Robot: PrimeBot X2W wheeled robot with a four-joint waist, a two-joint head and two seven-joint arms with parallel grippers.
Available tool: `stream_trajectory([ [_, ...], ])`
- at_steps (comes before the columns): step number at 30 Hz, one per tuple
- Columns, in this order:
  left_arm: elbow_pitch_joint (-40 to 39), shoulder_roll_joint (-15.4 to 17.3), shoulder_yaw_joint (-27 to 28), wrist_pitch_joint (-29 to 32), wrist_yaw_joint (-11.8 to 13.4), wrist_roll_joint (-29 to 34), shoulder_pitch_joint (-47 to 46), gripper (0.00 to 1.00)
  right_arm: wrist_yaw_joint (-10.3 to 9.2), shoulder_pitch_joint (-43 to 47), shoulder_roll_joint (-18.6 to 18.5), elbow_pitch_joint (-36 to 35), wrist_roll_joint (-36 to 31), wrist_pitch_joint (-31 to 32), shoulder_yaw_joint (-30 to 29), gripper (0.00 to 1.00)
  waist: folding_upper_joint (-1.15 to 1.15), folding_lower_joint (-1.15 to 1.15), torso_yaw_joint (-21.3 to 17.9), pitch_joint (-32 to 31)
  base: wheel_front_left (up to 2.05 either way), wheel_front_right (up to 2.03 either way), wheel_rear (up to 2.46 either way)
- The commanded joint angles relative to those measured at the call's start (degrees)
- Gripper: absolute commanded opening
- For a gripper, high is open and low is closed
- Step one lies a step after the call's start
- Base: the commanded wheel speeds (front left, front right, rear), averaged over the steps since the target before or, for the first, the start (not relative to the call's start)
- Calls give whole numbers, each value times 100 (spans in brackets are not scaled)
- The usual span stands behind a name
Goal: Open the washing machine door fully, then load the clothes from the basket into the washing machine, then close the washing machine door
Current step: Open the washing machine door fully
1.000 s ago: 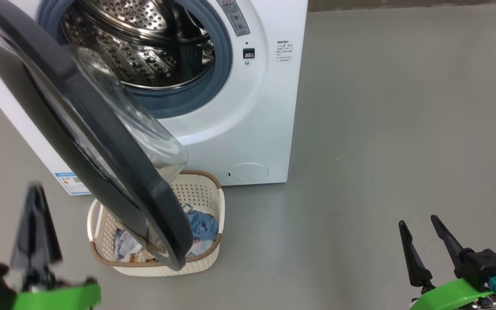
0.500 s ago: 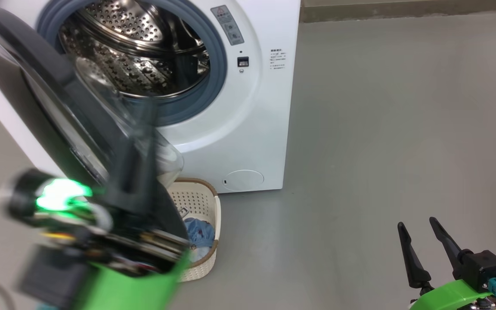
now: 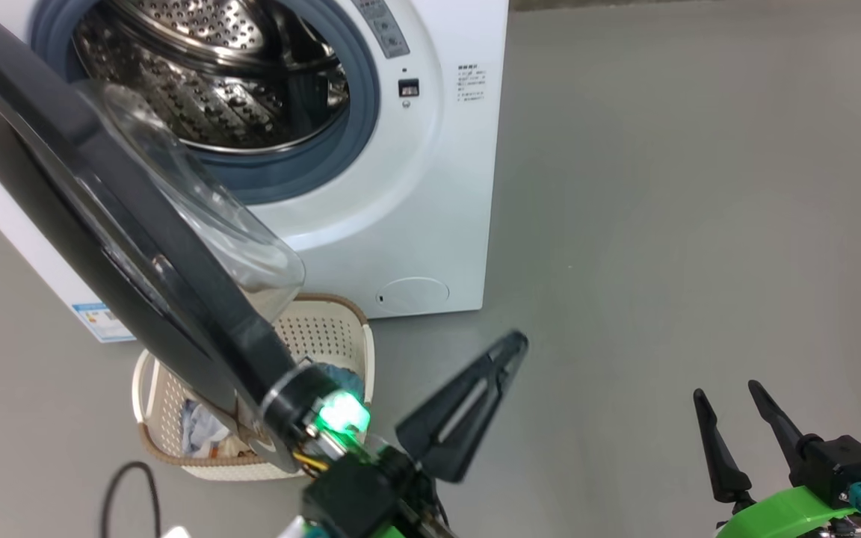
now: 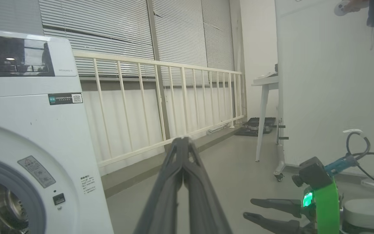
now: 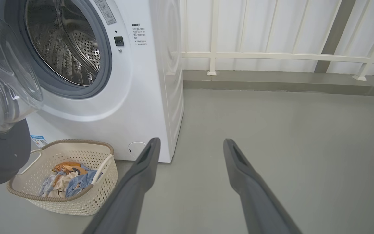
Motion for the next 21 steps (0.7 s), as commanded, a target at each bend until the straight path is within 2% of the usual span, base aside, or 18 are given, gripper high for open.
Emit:
stream_trajectory([
  [1,-3,13,89,-26,40,-47,-15,0,9,-156,-108,-97,67,-69,112,100,0,0,39,60,0,0,0],
  [10,582,11,46,-28,78,-108,364,0,9,-213,-149,-98,67,-69,68,100,0,0,157,194,0,0,0],
  [21,1000,6,564,-29,188,-129,322,0,9,-331,-215,-42,171,-69,137,100,0,0,258,415,0,0,0],
])
